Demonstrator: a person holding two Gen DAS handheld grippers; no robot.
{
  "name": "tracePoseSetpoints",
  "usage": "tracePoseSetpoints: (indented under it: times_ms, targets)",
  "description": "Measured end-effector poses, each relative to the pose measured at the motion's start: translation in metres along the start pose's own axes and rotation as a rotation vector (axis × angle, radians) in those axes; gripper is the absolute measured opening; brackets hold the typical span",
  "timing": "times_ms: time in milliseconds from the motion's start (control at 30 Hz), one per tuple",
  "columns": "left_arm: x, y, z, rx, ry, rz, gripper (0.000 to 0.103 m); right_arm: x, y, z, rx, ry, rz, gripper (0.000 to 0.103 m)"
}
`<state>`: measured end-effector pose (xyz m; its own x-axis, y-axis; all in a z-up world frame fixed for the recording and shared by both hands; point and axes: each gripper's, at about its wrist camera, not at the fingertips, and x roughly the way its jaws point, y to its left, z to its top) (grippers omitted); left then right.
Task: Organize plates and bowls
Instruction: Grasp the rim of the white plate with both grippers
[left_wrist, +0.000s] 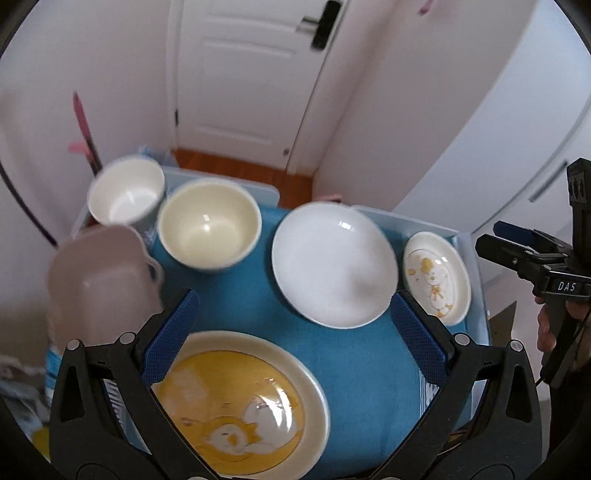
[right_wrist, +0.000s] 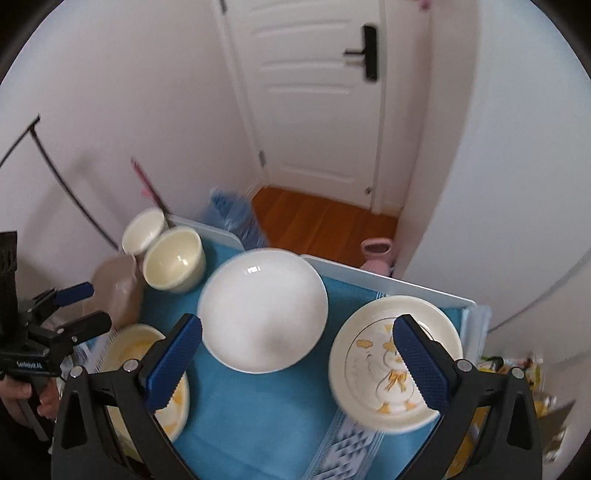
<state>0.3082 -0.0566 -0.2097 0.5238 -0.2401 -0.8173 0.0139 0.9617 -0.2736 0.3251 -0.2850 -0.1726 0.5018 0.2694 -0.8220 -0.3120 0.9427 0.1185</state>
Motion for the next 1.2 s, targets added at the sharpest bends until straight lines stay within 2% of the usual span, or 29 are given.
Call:
tracePoseSetpoints:
  times_ms: [67, 133, 167, 233, 300, 467, 600, 667, 733, 767, 933, 1200]
  targets:
    - [0.023, 0.000, -0.003, -0.035, 0.033, 0.022, 0.098, 0.026, -0.014, 0.005, -0.037, 0.054, 0.046, 0.095]
    - [0.043, -0.002, -0.003, -0.073, 0.060, 0.041, 0.088, 0.061, -0.026, 0.007, -0.068, 0.120, 0.097, 0.083]
    - [0.056, -0.001, -0.004, -0.103, 0.078, 0.052, 0.086, 0.068, -0.029, 0.004, -0.074, 0.137, 0.115, 0.081]
    - [0.075, -0.001, -0.009, -0.139, 0.099, 0.066, 0.078, 0.095, -0.038, 0.004, -0.085, 0.183, 0.165, 0.067]
    - [0.091, -0.003, -0.014, -0.160, 0.115, 0.081, 0.074, 0.120, -0.043, 0.003, -0.108, 0.224, 0.208, 0.062]
    - [0.118, -0.008, -0.022, -0.170, 0.144, 0.111, 0.063, 0.152, -0.042, -0.003, -0.167, 0.273, 0.256, 0.051]
    - [0.130, -0.010, -0.027, -0.181, 0.152, 0.124, 0.047, 0.170, -0.047, -0.003, -0.193, 0.294, 0.282, 0.035]
    - [0.134, -0.011, -0.031, -0.189, 0.156, 0.130, 0.038, 0.174, -0.047, -0.004, -0.206, 0.297, 0.291, 0.035]
    - [0.139, -0.010, -0.030, -0.198, 0.164, 0.129, 0.023, 0.179, -0.049, -0.005, -0.216, 0.295, 0.300, 0.027]
    - [0.142, -0.010, -0.032, -0.202, 0.171, 0.130, 0.020, 0.179, -0.049, -0.005, -0.221, 0.295, 0.307, 0.025]
    - [0.146, -0.014, -0.034, -0.202, 0.167, 0.155, 0.017, 0.180, -0.048, -0.007, -0.250, 0.294, 0.305, 0.019]
    - [0.144, -0.030, -0.036, -0.177, 0.156, 0.184, 0.017, 0.182, -0.043, -0.009, -0.288, 0.289, 0.289, 0.019]
